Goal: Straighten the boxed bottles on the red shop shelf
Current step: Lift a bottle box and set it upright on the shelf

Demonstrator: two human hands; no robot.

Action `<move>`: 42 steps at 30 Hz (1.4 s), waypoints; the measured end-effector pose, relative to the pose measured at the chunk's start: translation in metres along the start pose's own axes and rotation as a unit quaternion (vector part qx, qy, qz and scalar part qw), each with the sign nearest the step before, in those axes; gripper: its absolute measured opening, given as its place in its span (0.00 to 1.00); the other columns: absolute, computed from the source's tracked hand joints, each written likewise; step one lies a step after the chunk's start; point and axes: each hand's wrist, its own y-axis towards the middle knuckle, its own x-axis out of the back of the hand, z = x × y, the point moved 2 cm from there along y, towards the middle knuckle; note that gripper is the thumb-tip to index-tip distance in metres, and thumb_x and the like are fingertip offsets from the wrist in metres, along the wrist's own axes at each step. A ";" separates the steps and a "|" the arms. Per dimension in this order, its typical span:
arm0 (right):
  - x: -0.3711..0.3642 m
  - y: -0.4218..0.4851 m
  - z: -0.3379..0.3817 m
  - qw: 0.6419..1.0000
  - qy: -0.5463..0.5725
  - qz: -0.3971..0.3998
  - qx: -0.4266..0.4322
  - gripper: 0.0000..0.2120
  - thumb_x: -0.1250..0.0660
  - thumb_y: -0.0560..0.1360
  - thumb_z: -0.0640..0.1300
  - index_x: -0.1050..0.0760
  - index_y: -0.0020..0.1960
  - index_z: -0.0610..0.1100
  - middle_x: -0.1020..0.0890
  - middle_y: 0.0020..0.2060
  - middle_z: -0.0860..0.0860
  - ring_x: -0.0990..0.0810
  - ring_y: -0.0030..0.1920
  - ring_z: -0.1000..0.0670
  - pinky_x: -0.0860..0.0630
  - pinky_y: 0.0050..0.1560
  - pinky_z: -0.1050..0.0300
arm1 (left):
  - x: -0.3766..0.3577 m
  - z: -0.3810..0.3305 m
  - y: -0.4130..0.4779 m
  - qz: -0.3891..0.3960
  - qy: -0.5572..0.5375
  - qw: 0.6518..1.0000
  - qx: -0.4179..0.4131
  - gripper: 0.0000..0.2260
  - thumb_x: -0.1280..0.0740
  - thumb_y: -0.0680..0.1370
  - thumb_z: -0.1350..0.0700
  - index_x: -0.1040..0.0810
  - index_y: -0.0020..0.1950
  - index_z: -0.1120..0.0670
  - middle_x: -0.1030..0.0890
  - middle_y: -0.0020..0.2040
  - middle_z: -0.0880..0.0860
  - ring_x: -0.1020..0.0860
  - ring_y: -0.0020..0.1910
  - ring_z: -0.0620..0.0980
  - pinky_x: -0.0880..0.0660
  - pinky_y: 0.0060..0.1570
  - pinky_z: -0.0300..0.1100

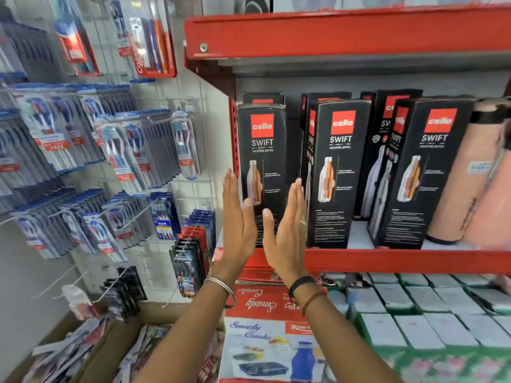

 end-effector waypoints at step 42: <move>0.083 0.047 0.015 0.917 0.332 0.189 -0.111 0.40 0.34 0.64 0.55 0.37 0.72 0.38 0.22 0.60 0.54 0.23 0.58 0.64 0.26 0.57 0.68 | 0.056 -0.071 0.012 0.249 -0.164 0.951 0.083 0.37 0.31 0.72 0.45 0.45 0.76 0.40 0.34 0.75 0.41 0.33 0.72 0.39 0.30 0.66 0.38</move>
